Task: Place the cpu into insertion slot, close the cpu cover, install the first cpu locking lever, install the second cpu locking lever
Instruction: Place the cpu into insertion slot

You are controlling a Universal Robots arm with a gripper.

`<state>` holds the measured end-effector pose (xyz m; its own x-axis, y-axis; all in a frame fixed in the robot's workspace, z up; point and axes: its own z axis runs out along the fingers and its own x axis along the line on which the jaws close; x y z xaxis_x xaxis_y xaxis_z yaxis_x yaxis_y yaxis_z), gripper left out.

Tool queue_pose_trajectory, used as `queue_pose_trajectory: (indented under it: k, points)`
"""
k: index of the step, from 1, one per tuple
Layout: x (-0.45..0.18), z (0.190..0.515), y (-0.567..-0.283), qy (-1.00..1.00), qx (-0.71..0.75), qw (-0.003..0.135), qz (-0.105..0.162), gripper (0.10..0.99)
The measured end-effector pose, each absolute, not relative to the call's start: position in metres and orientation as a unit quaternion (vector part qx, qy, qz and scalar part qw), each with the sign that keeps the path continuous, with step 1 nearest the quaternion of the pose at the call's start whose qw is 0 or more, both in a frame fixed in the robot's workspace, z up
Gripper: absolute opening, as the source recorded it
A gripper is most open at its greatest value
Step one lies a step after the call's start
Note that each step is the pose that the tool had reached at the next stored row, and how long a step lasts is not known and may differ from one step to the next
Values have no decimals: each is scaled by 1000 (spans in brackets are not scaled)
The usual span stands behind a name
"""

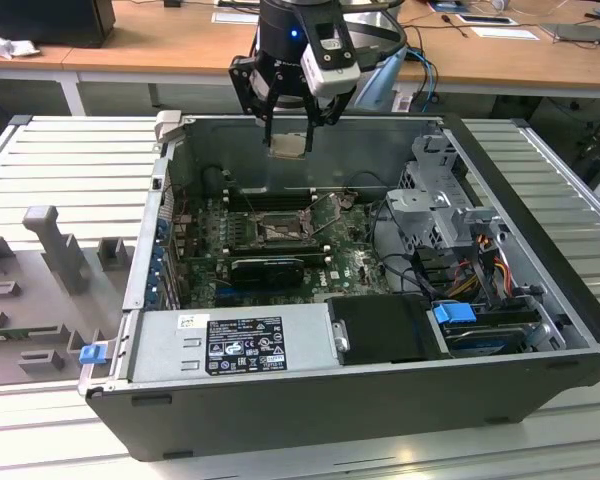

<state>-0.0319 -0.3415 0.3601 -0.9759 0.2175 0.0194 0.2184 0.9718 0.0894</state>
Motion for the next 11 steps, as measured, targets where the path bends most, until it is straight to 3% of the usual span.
queue_pose_trajectory:
  k: [11]
  points:
    - [-32, 360, -342, -988, -148, 3, -46, 529]
